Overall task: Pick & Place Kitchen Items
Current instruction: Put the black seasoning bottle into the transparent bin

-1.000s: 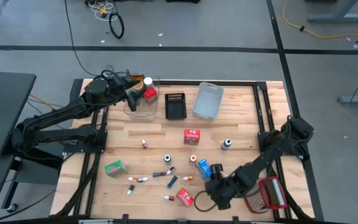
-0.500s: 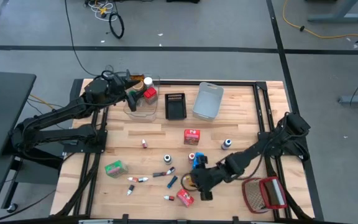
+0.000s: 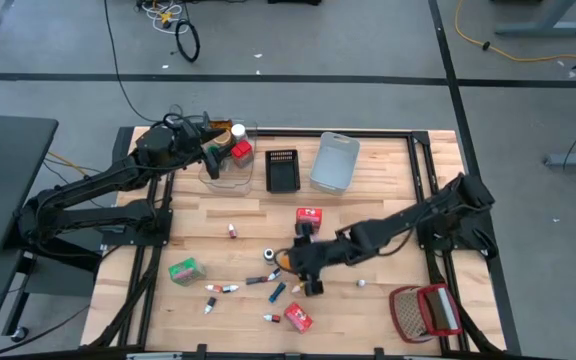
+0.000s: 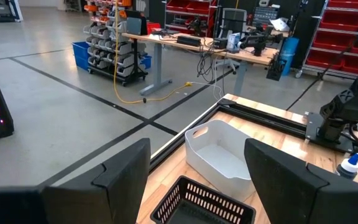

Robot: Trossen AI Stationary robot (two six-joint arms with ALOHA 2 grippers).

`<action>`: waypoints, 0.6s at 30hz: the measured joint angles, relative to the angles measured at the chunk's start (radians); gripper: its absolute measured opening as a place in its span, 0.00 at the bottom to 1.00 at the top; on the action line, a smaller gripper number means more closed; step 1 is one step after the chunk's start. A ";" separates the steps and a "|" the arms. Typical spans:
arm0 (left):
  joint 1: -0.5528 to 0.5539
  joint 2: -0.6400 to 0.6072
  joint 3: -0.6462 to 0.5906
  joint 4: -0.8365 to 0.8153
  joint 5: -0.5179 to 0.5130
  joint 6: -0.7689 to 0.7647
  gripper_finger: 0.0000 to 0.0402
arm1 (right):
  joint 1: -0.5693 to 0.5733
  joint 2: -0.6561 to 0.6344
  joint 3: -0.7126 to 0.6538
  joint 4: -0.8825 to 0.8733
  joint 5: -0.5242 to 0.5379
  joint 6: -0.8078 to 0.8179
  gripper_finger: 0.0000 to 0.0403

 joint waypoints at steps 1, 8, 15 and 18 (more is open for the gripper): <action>0.000 0.000 0.000 0.000 0.000 0.000 0.67 | -0.012 0.000 0.012 -0.003 0.000 -0.001 0.51; 0.000 0.000 0.000 0.000 0.000 0.000 0.67 | -0.071 0.000 0.070 -0.010 0.060 -0.123 0.50; 0.000 0.000 0.000 0.000 0.000 0.000 0.67 | -0.152 0.000 0.083 0.006 0.174 -0.229 0.50; 0.000 0.000 0.000 0.000 0.000 0.000 0.67 | -0.196 0.000 0.083 0.015 0.180 -0.224 0.50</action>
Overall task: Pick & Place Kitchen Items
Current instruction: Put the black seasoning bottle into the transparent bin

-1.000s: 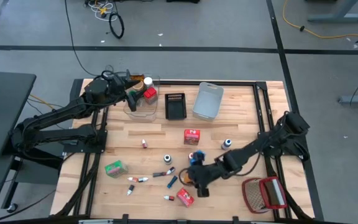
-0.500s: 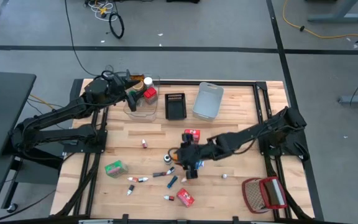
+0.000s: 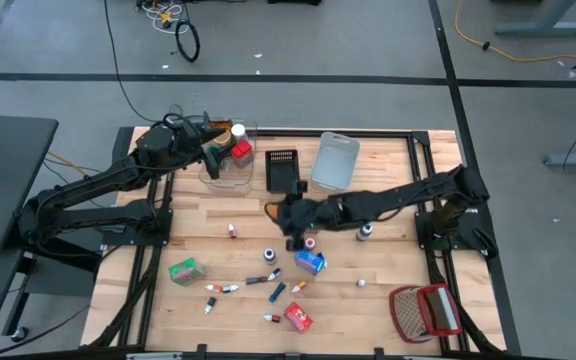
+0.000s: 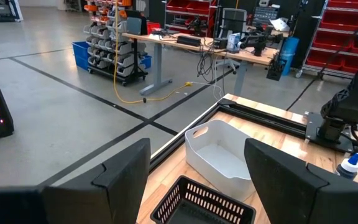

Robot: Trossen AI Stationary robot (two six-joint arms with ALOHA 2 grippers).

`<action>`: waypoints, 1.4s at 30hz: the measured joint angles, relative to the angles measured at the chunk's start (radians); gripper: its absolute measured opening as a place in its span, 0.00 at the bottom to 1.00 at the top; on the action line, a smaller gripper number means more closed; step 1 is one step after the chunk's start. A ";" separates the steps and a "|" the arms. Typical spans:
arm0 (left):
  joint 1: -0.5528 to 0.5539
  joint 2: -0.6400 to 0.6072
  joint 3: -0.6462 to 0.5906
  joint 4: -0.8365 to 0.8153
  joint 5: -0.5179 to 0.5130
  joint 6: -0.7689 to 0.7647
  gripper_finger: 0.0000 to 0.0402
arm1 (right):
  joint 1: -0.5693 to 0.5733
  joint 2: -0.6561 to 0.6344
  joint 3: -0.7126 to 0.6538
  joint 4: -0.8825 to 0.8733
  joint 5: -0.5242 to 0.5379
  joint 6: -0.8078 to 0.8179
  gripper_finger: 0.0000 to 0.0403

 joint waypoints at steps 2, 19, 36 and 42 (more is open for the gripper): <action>0.000 0.000 0.000 0.000 0.000 0.000 0.67 | -0.025 0.000 0.000 0.011 0.003 -0.032 0.50; 0.000 0.000 0.000 0.000 0.000 0.000 0.67 | -0.156 0.001 0.000 0.076 -0.133 -0.136 0.50; 0.000 0.000 0.000 0.072 0.024 0.145 0.67 | -0.174 0.001 0.000 0.078 -0.131 -0.145 0.50; -0.003 0.020 0.000 -0.092 0.275 0.256 0.66 | -0.174 0.001 0.000 0.115 -0.132 -0.149 0.50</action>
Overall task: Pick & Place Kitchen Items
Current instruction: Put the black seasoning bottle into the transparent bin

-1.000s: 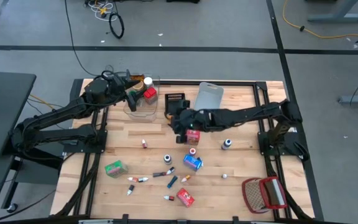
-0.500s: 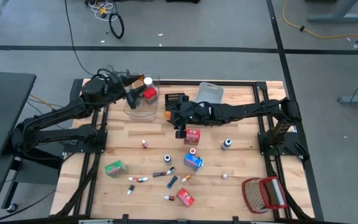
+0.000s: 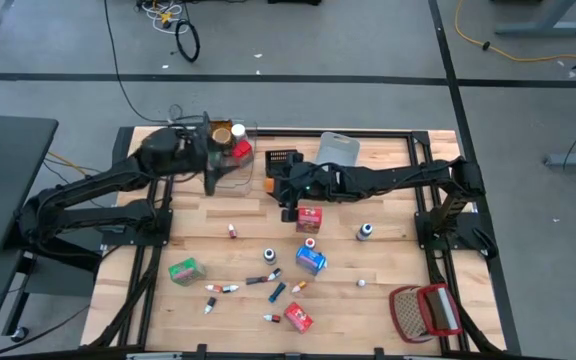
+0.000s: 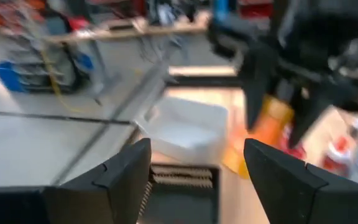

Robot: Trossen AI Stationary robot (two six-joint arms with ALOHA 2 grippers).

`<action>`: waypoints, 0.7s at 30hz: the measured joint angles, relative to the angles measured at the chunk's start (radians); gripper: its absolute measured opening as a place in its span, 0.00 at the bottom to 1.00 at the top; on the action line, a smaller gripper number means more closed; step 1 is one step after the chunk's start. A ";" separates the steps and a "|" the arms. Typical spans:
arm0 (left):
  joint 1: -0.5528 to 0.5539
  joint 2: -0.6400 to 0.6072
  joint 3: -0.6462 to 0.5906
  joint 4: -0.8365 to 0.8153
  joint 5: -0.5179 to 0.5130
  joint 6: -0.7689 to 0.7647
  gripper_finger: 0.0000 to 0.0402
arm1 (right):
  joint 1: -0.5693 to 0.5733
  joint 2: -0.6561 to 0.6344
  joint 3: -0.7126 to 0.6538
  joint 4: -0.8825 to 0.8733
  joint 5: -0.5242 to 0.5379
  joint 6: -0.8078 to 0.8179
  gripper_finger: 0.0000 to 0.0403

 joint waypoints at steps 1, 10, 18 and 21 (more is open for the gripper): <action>-0.005 0.014 0.000 -0.025 0.013 -0.001 0.65 | 0.000 0.000 0.000 0.016 0.000 -0.009 0.50; -0.112 0.203 -0.001 -0.020 -0.011 0.117 0.69 | 0.000 0.024 -0.001 0.108 0.002 -0.093 0.50; -0.232 0.303 -0.001 0.084 -0.134 0.227 0.77 | 0.000 0.047 -0.001 0.102 0.002 -0.095 0.50; -0.257 0.332 0.000 0.122 -0.140 0.227 0.79 | -0.001 0.047 -0.001 0.113 0.000 -0.114 0.50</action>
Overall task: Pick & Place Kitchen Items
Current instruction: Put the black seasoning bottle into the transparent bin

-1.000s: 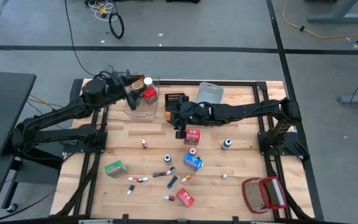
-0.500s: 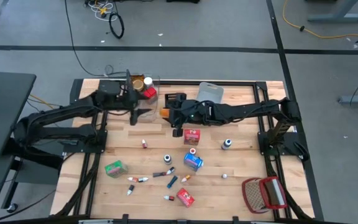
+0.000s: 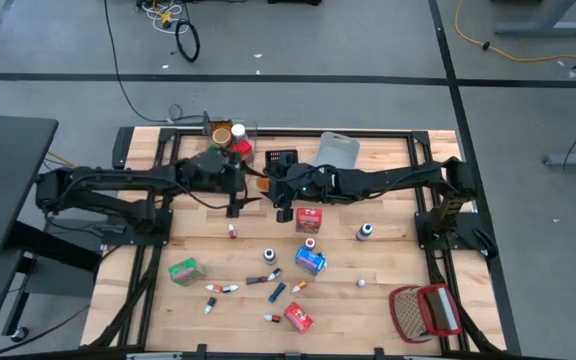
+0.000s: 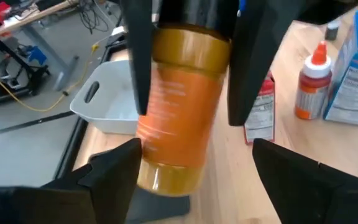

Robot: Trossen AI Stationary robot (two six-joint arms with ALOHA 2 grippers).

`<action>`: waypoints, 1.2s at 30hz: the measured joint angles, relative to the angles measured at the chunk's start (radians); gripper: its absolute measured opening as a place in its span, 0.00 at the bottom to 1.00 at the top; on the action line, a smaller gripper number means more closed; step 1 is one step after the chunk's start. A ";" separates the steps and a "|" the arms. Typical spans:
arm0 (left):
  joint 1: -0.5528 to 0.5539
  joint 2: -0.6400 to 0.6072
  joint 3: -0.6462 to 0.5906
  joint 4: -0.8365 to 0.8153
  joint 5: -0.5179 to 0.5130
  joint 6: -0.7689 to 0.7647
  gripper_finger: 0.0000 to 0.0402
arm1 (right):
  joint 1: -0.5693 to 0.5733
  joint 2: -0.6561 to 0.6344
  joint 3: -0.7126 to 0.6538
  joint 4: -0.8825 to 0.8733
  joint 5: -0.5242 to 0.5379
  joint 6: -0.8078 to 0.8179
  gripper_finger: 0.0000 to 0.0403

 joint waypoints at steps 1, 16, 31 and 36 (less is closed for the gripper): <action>-0.005 0.010 0.000 0.021 -0.005 0.000 0.80 | 0.000 0.000 0.000 0.009 0.001 -0.005 0.50; -0.014 0.073 0.000 0.209 -0.016 0.024 0.75 | -0.002 0.010 0.000 0.154 -0.079 -0.005 0.49; -0.014 0.073 -0.001 0.188 -0.027 -0.004 0.55 | 0.005 0.010 0.000 0.294 -0.075 -0.089 0.53; -0.014 0.072 -0.001 0.199 -0.032 -0.018 0.56 | 0.026 0.005 0.000 0.301 0.008 -0.106 0.53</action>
